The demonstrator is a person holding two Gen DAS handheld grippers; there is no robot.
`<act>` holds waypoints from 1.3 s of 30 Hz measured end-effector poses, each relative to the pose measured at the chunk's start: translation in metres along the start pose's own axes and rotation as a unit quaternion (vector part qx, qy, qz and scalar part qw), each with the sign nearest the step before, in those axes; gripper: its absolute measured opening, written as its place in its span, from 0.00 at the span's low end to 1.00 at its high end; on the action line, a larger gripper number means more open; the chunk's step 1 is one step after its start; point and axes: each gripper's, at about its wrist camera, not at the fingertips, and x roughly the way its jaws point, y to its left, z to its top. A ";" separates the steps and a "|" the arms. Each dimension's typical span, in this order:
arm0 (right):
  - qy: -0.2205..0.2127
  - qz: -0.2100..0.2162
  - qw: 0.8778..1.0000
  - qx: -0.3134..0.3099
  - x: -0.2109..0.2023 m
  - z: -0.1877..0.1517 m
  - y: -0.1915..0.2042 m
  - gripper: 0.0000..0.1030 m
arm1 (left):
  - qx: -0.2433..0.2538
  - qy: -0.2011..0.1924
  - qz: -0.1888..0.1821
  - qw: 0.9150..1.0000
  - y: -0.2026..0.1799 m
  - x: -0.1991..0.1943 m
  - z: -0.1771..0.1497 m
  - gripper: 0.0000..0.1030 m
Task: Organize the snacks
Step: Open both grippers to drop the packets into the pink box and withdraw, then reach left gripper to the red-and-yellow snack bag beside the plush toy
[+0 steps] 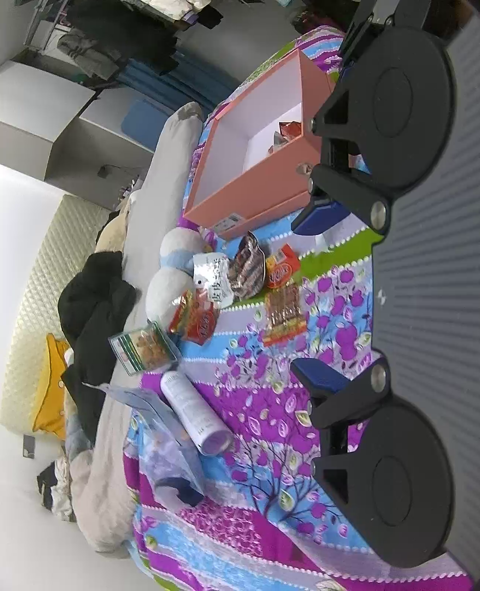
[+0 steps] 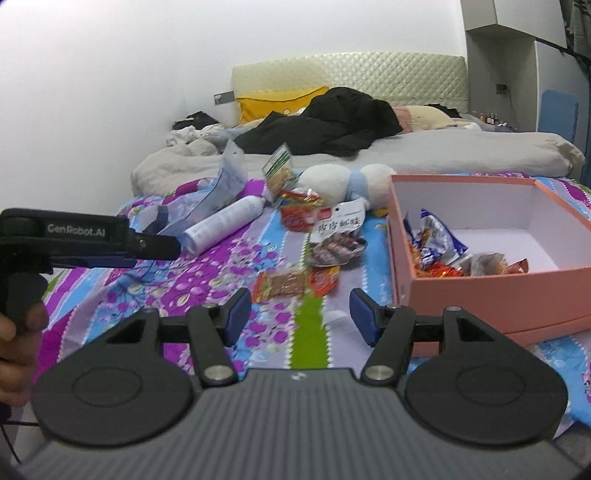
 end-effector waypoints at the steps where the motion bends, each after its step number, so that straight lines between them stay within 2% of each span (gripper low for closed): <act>1: 0.001 0.000 1.000 -0.001 0.002 0.000 0.002 0.60 | -0.003 0.000 -0.001 1.000 0.003 0.001 -0.001 0.75; 11: 0.027 0.006 0.999 -0.016 0.035 -0.006 0.018 0.60 | -0.040 -0.001 0.009 0.999 0.041 0.025 -0.002 0.75; 19: 0.076 0.011 0.997 0.003 0.082 -0.018 0.019 0.60 | -0.056 0.016 0.008 0.998 0.064 0.079 0.004 0.75; 20: 0.082 0.009 0.997 0.008 0.089 -0.018 0.018 0.61 | -0.055 0.017 0.007 0.998 0.066 0.088 0.006 0.75; 23: 0.092 0.011 0.995 0.030 0.109 -0.020 0.012 0.73 | -0.054 0.016 0.000 0.998 0.073 0.116 0.015 0.75; 35: 0.139 0.019 0.984 0.114 0.203 -0.024 -0.019 0.72 | 0.028 0.038 -0.009 0.999 0.077 0.243 0.064 0.75; 37: 0.132 0.016 0.984 0.118 0.211 -0.023 -0.022 0.73 | 0.044 0.046 -0.009 0.998 0.076 0.265 0.071 0.76; 39: 0.126 0.022 0.984 0.122 0.219 -0.021 -0.023 0.79 | 0.057 0.051 -0.010 0.997 0.074 0.284 0.075 0.77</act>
